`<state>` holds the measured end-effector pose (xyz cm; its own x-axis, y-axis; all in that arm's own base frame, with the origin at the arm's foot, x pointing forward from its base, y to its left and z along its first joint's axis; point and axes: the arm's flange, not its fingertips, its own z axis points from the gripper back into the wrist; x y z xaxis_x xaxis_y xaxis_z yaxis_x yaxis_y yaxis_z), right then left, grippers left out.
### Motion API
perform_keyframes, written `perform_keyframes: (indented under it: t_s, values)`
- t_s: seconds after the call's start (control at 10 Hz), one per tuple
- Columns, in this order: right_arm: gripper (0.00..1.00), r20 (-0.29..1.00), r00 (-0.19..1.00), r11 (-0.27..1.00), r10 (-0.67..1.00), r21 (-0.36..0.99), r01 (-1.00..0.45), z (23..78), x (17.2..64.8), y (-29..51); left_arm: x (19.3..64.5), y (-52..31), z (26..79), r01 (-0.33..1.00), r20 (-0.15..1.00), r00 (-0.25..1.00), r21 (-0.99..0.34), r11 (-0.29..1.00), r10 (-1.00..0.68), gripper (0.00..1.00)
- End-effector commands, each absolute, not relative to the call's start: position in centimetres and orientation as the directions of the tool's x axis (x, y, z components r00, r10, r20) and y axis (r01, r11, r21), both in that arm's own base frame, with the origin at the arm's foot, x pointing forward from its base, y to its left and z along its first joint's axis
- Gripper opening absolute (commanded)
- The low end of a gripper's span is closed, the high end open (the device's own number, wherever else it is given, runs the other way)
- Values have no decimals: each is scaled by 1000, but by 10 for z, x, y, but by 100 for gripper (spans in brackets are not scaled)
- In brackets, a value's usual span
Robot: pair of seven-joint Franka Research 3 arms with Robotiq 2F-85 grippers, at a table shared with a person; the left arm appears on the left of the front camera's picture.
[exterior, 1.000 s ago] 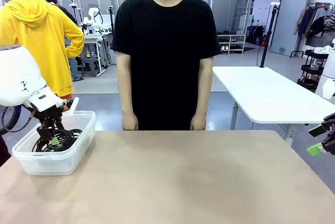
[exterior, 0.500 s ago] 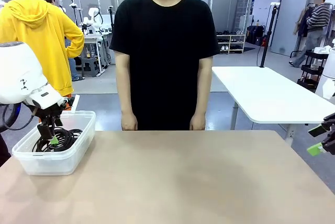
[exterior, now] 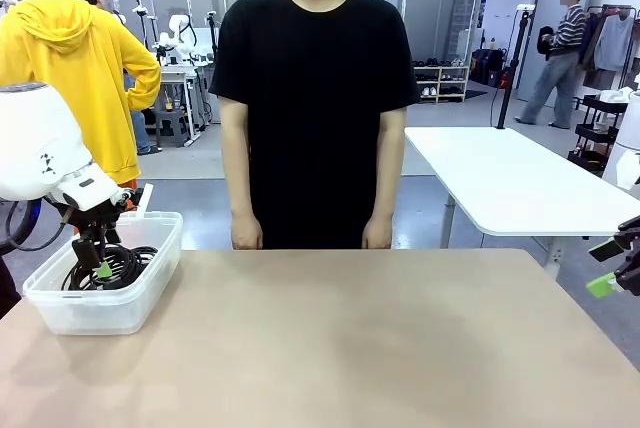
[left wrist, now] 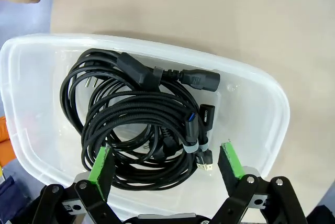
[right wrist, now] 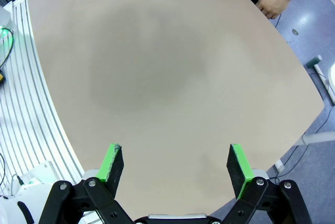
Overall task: Organize and store the cables.
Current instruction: Place the USB Extension Cable into the Organizing box.
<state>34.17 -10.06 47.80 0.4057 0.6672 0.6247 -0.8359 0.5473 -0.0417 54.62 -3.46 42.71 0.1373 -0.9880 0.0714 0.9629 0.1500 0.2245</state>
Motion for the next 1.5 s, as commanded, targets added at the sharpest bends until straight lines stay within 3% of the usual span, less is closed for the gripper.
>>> perform_keyframes:
  t_s: [0.0,0.4,0.5,0.8,1.0,1.3,1.4]
  values:
    - [100,632,408,549,659,-33,-835,478,342,-100,548,-30,427,964,81,120,228,136,-989,100]
    - [100,632,408,549,659,-33,-835,478,342,-100,549,-38,445,961,91,180,198,195,-979,100]
    - [100,632,408,549,659,-33,-835,478,342,-100,535,-34,468,941,223,233,193,278,-946,100]
    - [100,632,408,549,659,-33,-835,478,342,-100,465,0,508,878,409,326,202,433,-852,100]
    - [100,632,408,549,659,-33,-835,478,342,-100,415,29,513,830,465,364,232,508,-807,100]
    - [100,632,408,549,659,-33,-835,478,342,-100,383,77,501,807,591,328,230,544,-737,100]
    - [100,632,408,549,659,-33,-835,478,342,-100,375,92,497,813,680,288,198,548,-674,100]
